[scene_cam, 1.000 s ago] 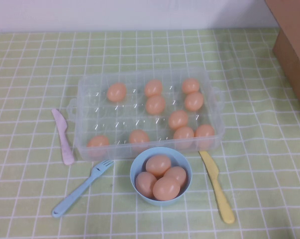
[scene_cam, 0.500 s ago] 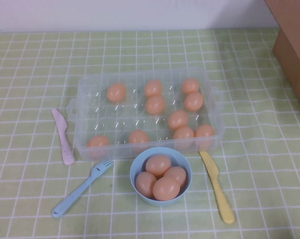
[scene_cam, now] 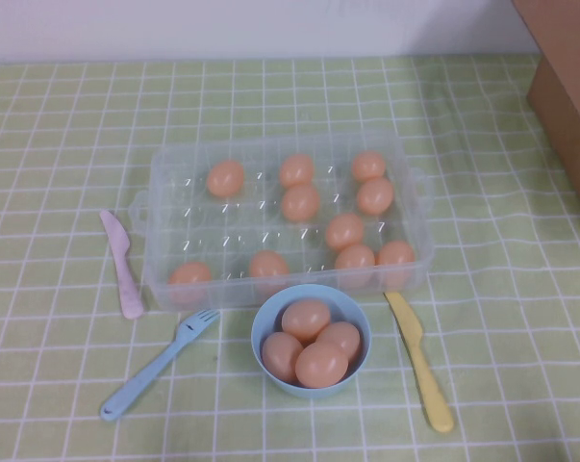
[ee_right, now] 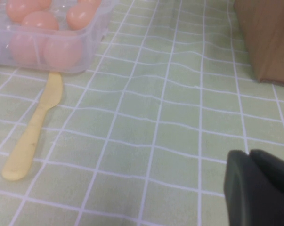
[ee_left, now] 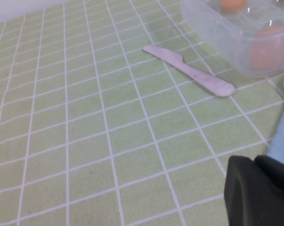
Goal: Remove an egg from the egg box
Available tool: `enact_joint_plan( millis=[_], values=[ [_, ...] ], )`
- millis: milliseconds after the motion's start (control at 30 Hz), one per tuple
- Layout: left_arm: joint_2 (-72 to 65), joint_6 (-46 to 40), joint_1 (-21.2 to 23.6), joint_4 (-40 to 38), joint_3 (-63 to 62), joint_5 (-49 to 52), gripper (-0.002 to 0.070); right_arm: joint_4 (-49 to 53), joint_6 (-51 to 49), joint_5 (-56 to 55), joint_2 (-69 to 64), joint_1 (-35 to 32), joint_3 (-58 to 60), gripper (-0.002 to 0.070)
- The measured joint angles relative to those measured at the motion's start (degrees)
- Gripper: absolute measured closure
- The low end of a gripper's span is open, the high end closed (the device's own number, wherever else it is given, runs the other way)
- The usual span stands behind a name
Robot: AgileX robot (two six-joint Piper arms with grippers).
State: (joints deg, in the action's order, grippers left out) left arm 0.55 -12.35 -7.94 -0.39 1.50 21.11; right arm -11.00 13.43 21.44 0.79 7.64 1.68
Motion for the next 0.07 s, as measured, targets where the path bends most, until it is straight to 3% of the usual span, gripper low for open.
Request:
enact_joint_plan(
  millis=[67],
  values=[
    [0.00,0.00,0.00,0.00,0.00,0.00,0.0678,0.00,0.00,0.00,0.00,0.00,0.00,0.0696]
  ],
)
